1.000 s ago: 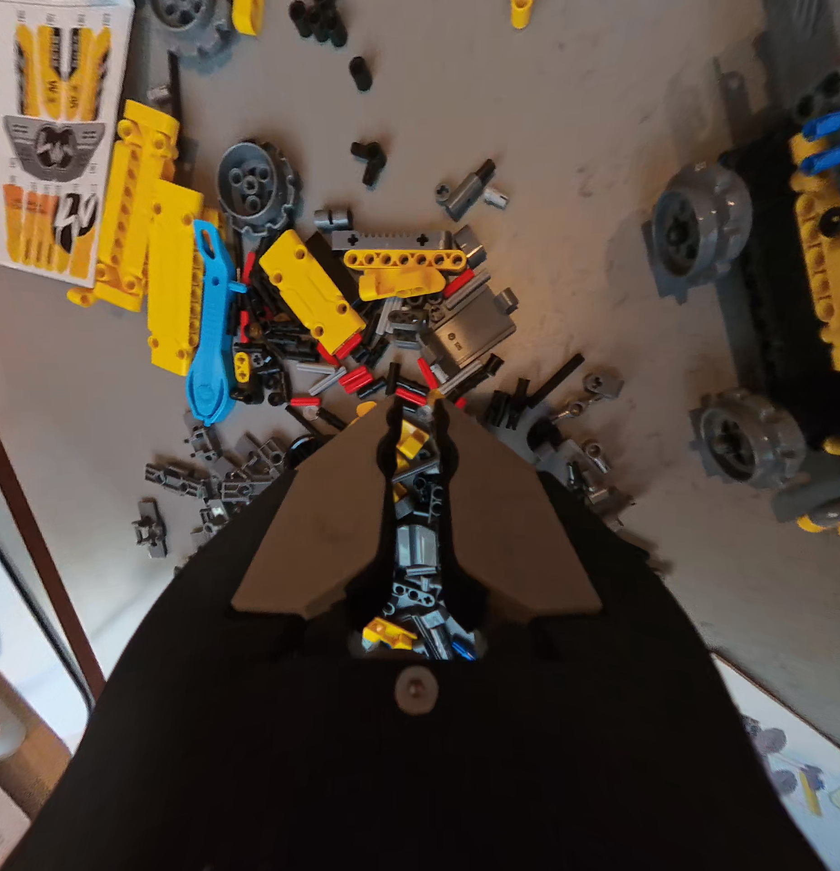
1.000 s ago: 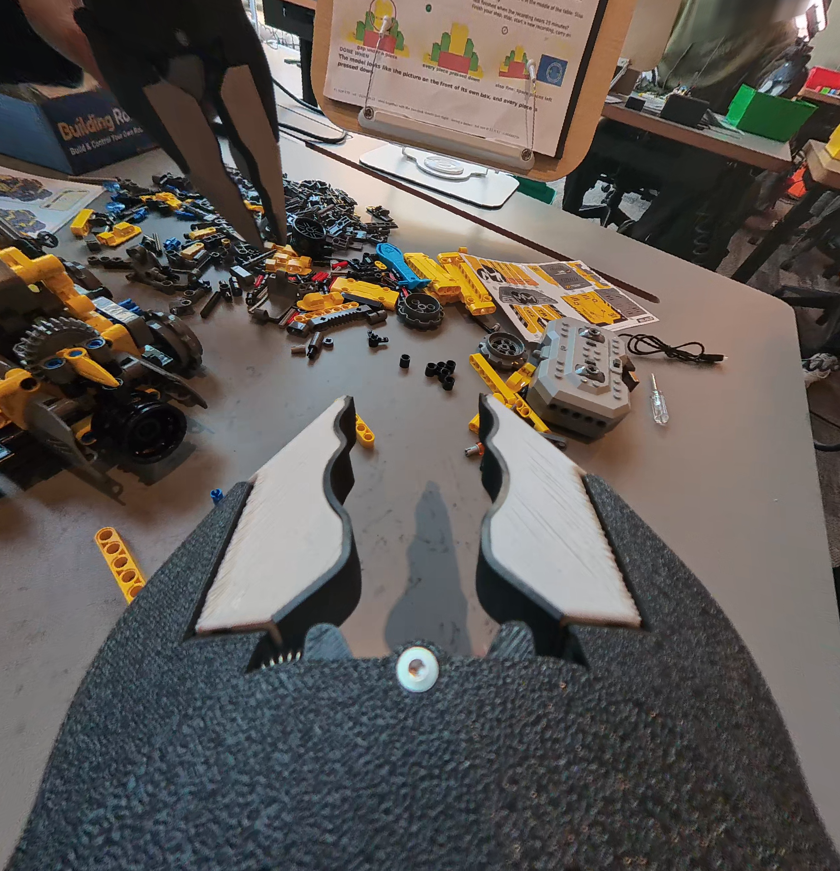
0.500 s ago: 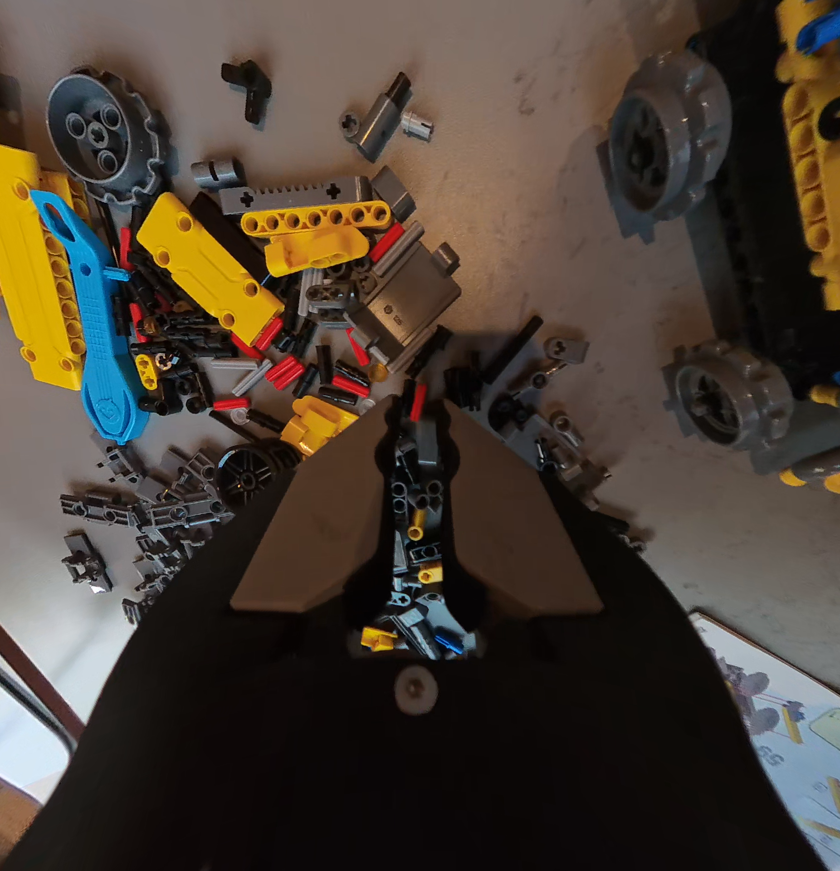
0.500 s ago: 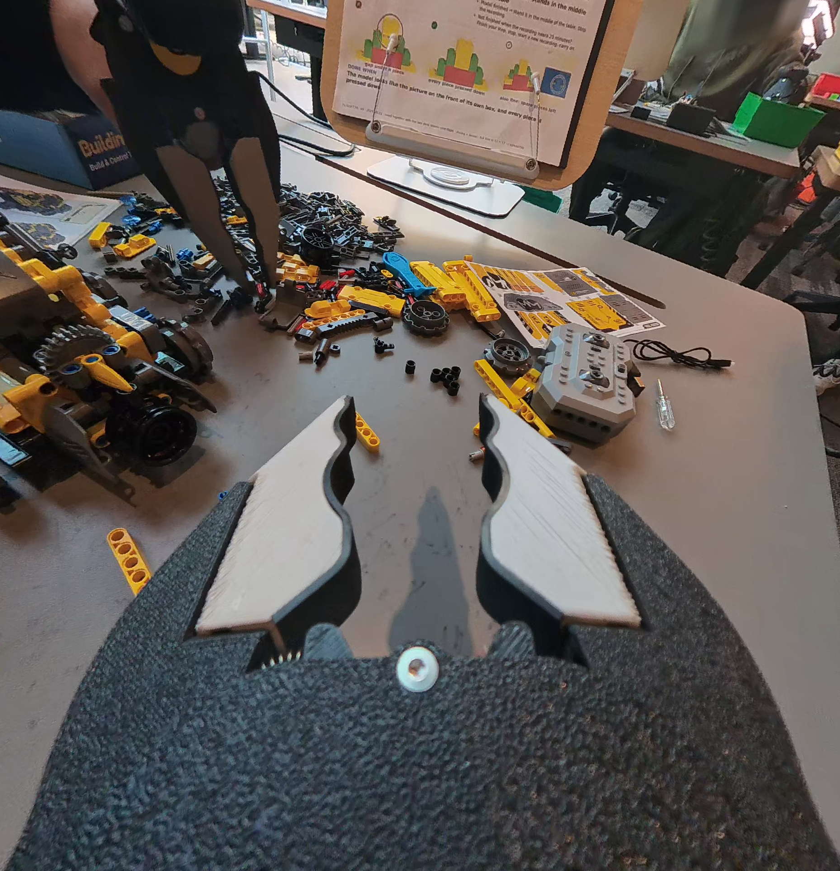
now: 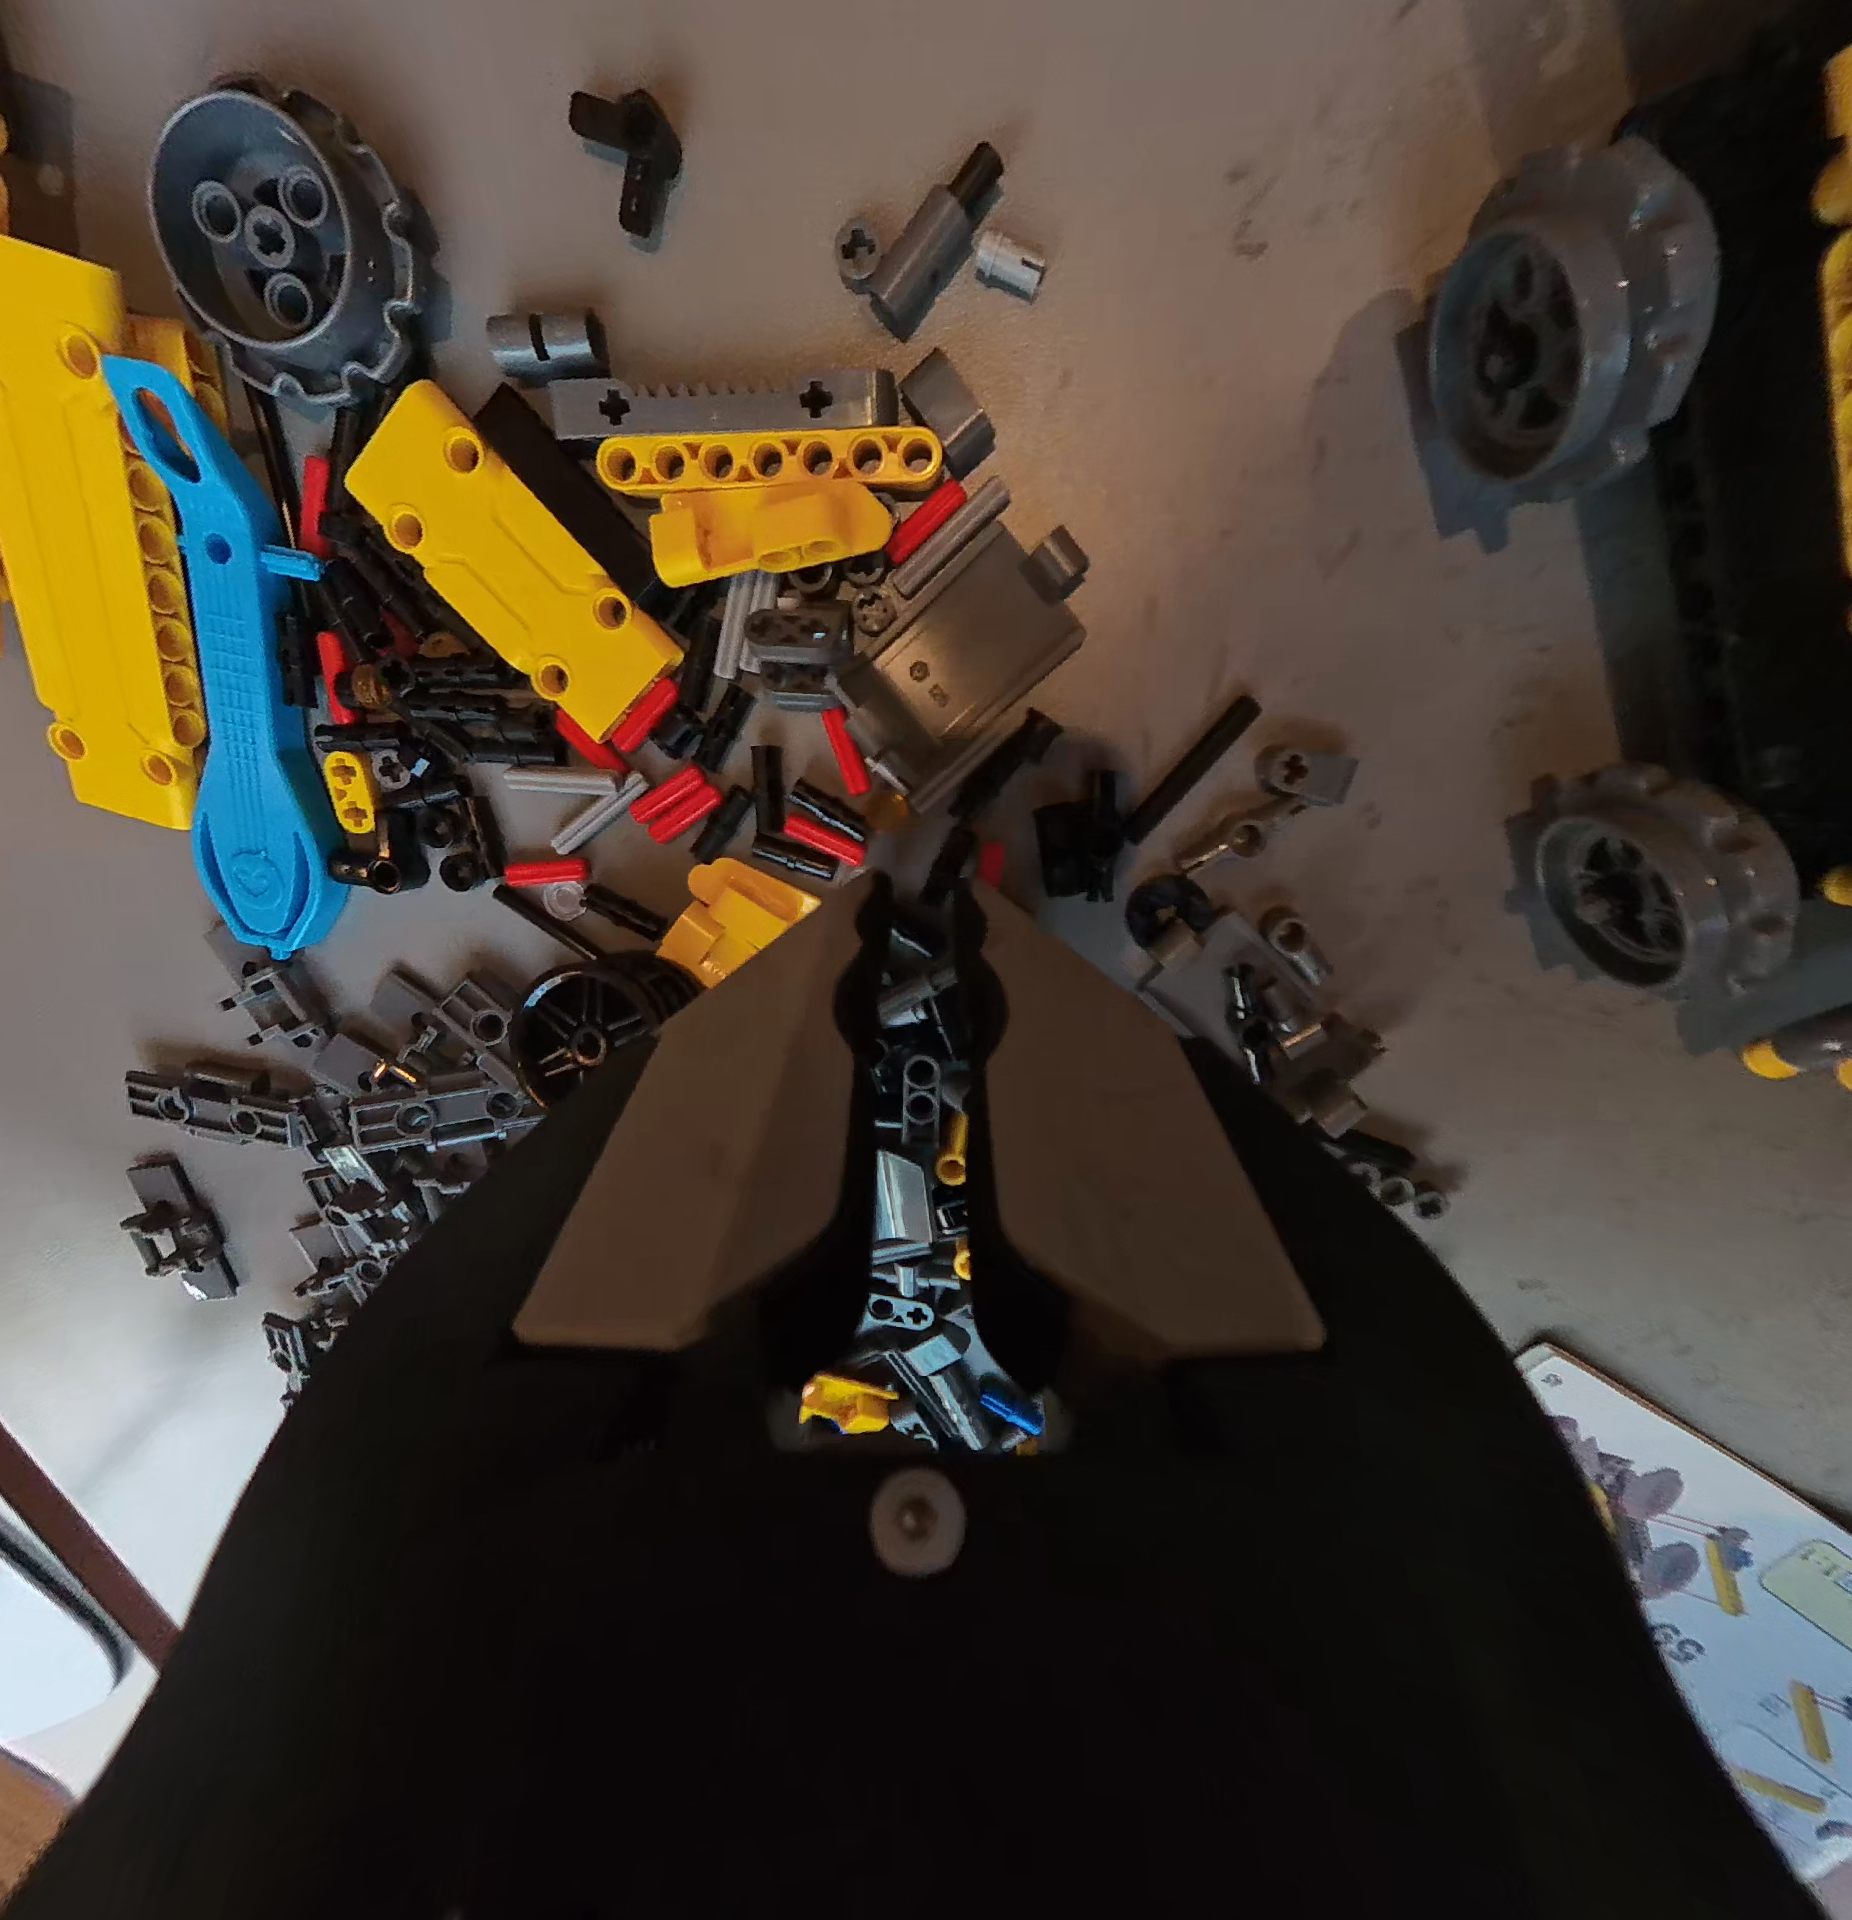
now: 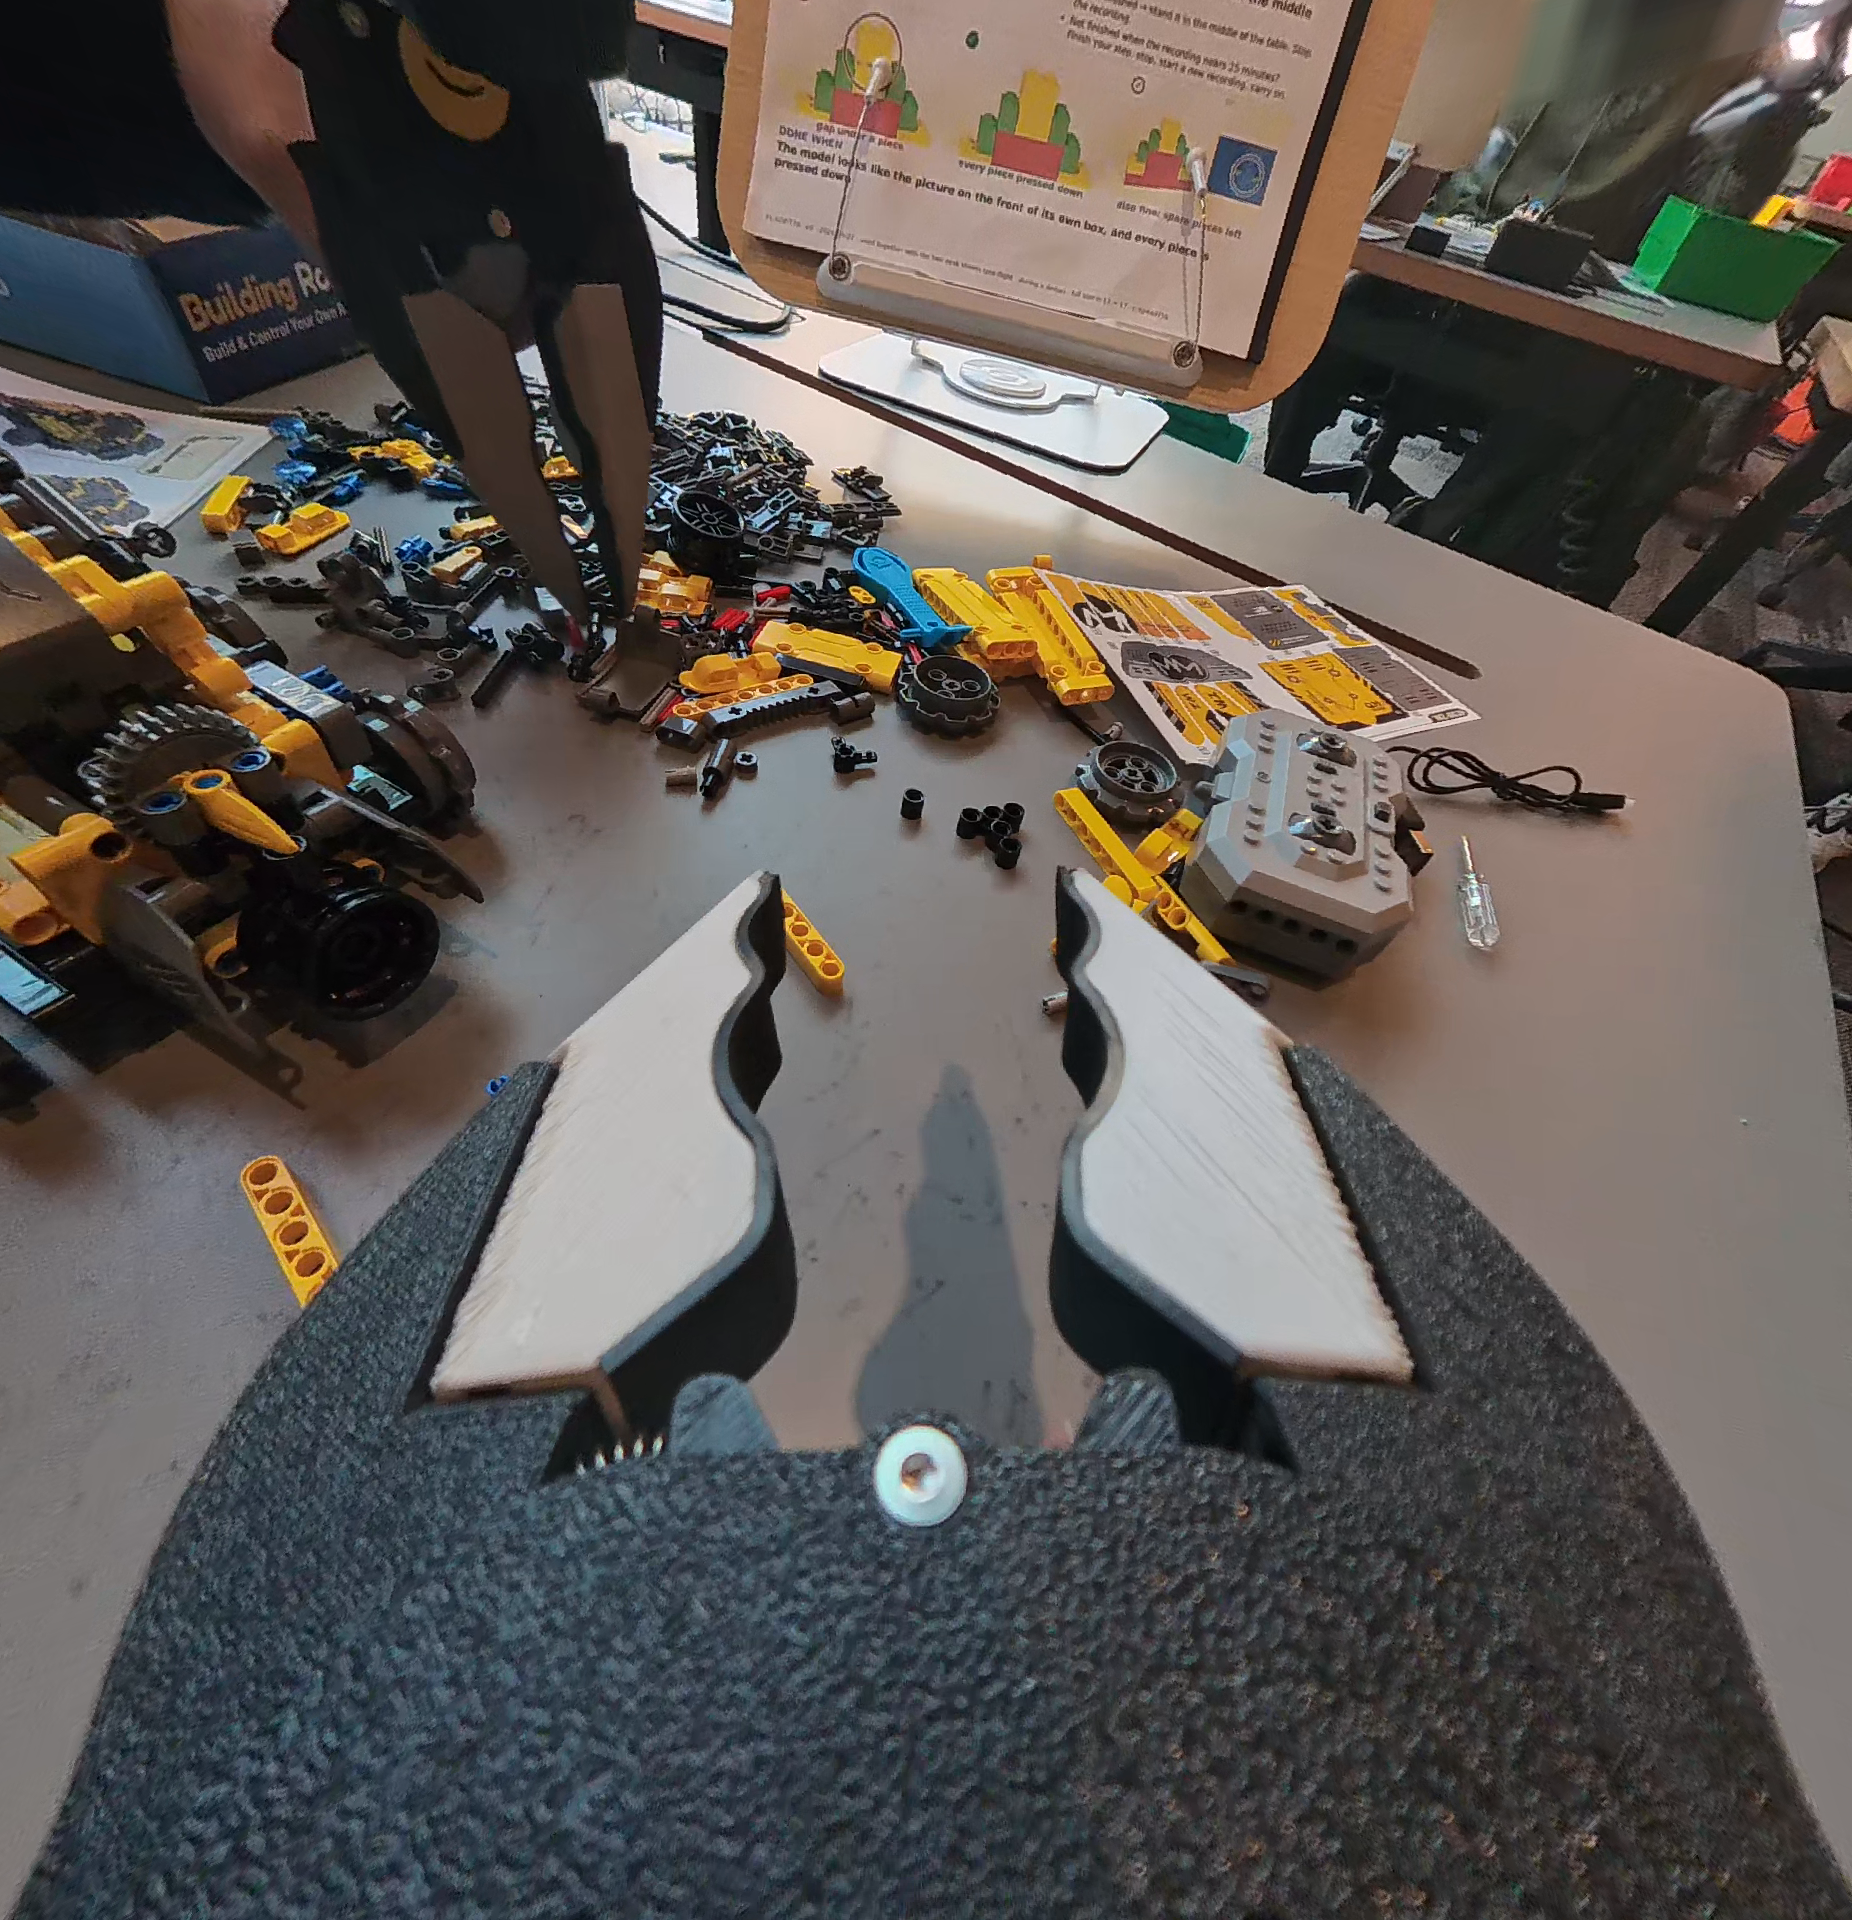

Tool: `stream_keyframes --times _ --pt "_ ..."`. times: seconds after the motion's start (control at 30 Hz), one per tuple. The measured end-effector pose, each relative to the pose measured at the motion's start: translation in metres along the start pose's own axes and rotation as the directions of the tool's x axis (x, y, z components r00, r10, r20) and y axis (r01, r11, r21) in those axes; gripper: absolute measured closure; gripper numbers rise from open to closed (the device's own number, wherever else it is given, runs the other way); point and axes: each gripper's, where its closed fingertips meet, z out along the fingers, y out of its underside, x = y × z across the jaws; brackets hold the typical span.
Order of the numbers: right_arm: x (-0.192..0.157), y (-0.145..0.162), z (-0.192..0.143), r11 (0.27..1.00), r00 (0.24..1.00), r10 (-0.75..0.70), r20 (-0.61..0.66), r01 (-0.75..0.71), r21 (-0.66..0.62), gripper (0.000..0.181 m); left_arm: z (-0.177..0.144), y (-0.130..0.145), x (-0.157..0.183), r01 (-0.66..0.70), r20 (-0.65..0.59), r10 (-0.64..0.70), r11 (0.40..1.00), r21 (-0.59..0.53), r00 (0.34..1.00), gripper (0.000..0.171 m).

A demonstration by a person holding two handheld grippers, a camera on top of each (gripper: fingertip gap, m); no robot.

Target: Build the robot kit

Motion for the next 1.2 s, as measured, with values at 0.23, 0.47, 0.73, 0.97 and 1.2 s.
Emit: stream_keyframes --times 0.23,0.47,0.73,0.97,1.2 --pt "0.0 -0.001 0.0 1.0 1.0 0.004 0.002 -0.004 0.003 0.129 0.003 -0.001 0.003 0.004 -0.012 -0.004 1.0 0.01 1.0 0.17" --pt "0.001 -0.001 0.0 1.0 1.0 0.004 -0.001 -0.004 0.004 0.13 0.002 -0.001 0.011 0.016 -0.018 -0.016 1.0 0.023 1.0 0.169" --pt "0.001 -0.003 -0.001 1.0 1.0 0.005 -0.003 -0.005 0.014 0.13 -0.034 -0.007 0.012 0.056 0.027 -0.059 0.994 0.095 0.998 0.17" --pt "0.007 -0.009 -0.008 0.998 0.999 0.025 -0.026 -0.023 0.057 0.13 -0.037 -0.097 0.04 -0.06 -0.015 0.065 0.973 0.223 0.998 0.169" --pt "0.021 -0.014 -0.016 0.988 0.994 0.105 -0.04 -0.1 0.114 0.13 0.025 -0.153 0.068 -0.235 -0.124 0.246 0.967 0.097 0.961 0.169"
